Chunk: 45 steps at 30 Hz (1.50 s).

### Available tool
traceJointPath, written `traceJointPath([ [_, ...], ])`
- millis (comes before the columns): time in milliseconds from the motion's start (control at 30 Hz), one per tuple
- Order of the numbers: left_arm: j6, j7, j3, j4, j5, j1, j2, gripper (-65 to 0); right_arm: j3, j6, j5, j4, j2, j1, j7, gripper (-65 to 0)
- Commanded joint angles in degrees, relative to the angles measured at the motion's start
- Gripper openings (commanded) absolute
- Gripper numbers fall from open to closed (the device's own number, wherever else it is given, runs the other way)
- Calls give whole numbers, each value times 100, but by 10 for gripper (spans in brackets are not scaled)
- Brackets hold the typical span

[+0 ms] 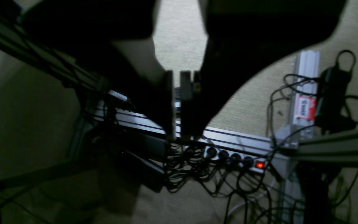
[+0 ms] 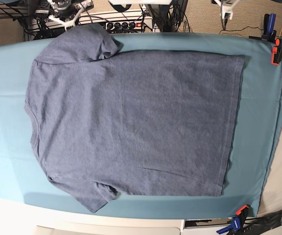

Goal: Fold the T-shirt properly

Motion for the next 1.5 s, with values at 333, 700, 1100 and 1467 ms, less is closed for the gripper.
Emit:
traceJointPath([
  [333, -463, 133, -15, 2118, -374, 1558, -341, -609, 22, -898, -195, 1427, 153, -1574, 122, -621],
  [700, -1099, 1233, -15, 3899, -1366, 2258, -520, -609, 20, -1506, -321, 2592, 485, -2841, -199, -621],
  [1100, -2384, 2020, -15, 4597, -2524, 2350, -697, -609, 20, -2367, -938, 3322, 715, -3477, -205, -621],
  [1467, -2384, 2059, -15, 6004, -2286, 2280, -1287, -609, 20, -4256, -2837, 4524, 800, -3425, -529, -621],
])
